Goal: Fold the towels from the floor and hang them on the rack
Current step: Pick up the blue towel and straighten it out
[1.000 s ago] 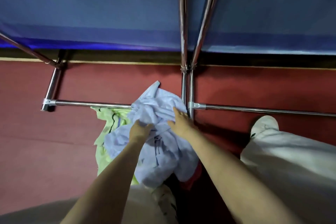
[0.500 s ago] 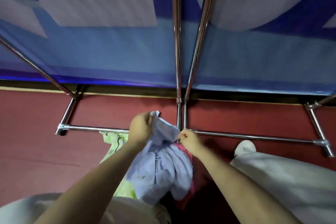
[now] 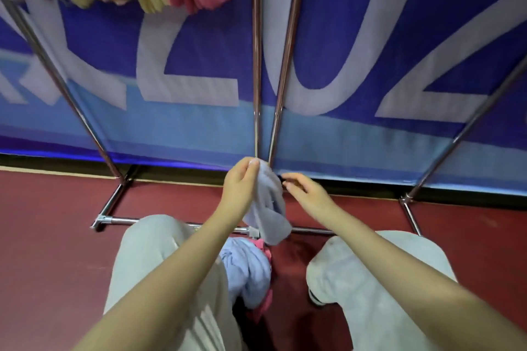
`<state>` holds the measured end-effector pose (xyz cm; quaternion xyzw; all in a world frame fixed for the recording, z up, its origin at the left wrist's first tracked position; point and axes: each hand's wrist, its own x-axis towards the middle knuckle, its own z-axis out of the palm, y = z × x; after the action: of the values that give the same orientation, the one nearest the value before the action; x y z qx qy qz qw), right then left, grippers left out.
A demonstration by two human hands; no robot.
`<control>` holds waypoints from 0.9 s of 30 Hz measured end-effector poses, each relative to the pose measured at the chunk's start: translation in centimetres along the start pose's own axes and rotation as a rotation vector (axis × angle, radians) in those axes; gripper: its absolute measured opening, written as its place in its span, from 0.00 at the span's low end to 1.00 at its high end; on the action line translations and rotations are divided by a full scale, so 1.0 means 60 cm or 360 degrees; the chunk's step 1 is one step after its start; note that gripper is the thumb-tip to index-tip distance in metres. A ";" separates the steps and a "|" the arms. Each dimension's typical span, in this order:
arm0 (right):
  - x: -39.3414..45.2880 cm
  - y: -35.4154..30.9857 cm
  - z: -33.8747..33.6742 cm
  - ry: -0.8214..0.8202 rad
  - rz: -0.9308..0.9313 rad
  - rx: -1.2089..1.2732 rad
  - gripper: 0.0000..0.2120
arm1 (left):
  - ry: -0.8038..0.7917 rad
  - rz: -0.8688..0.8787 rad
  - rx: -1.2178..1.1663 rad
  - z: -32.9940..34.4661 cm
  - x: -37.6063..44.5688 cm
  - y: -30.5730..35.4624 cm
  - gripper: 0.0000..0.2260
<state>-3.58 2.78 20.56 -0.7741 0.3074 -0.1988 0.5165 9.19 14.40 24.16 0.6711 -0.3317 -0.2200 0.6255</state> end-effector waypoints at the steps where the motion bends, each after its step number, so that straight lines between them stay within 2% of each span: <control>1: -0.022 0.001 -0.004 -0.0044 -0.0034 -0.0096 0.13 | 0.0001 -0.0094 -0.0191 0.007 -0.014 0.005 0.12; 4: -0.079 0.006 -0.009 -0.0122 -0.0018 -0.0214 0.16 | 0.0022 -0.0444 -0.0698 0.021 -0.043 0.016 0.10; 7: -0.129 0.006 -0.006 -0.0176 0.0112 -0.0160 0.16 | -0.0010 -0.0632 -0.0858 0.030 -0.064 0.025 0.09; 10: -0.160 0.036 0.013 -0.0145 0.0368 -0.0038 0.07 | -0.0044 -0.0647 -0.0871 0.030 -0.071 0.025 0.08; 13: -0.167 0.060 0.027 0.0023 0.0484 0.0026 0.11 | 0.0094 -0.0683 -0.0793 0.017 -0.057 0.015 0.04; 16: -0.165 0.044 0.020 0.0055 0.0479 0.0195 0.15 | 0.0377 -0.0800 -0.0697 -0.006 -0.038 0.001 0.04; 18: -0.164 0.030 0.004 0.0027 0.0426 0.0257 0.11 | 0.0511 -0.0827 -0.0653 -0.021 -0.028 -0.012 0.08; 21: -0.165 0.021 -0.022 -0.0002 0.0378 0.0254 0.12 | 0.0634 -0.0778 -0.0591 -0.030 -0.020 -0.031 0.12; 27: -0.164 0.024 -0.053 0.0124 0.0377 0.0417 0.09 | 0.0829 -0.0949 -0.0562 -0.042 -0.009 -0.061 0.08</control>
<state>-13.16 6.95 20.57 -0.6502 0.3877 -0.2046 0.6205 11.21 16.53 20.76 0.6532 0.0884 -0.2679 0.7026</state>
